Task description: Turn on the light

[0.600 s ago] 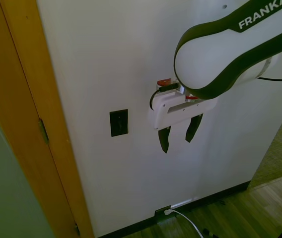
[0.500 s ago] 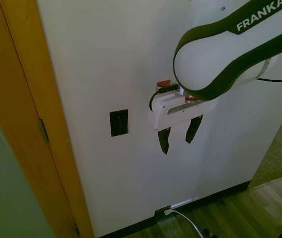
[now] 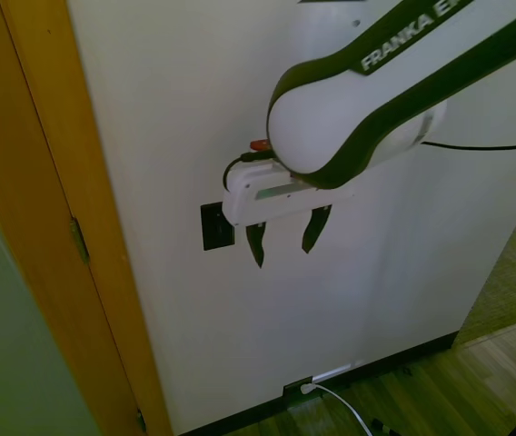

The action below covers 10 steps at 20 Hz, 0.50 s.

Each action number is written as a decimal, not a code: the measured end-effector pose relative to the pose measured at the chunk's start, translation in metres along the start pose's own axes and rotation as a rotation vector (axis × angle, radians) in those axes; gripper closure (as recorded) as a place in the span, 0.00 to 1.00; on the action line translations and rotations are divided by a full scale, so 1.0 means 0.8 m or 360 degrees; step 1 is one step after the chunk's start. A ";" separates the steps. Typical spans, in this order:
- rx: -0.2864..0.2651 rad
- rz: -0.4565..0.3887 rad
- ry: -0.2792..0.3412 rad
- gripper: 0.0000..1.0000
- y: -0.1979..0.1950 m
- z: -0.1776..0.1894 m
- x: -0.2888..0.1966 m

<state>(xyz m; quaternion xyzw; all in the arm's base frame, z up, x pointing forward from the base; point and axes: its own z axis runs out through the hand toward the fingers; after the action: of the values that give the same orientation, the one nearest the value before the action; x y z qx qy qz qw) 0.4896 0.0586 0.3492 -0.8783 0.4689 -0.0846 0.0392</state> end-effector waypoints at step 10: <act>0.0159 0.0224 0.0316 0.00 -0.096 0.093 0.032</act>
<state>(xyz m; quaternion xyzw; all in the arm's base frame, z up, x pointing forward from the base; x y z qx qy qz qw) 0.5800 0.0791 0.2905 -0.8275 0.5261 -0.1914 0.0422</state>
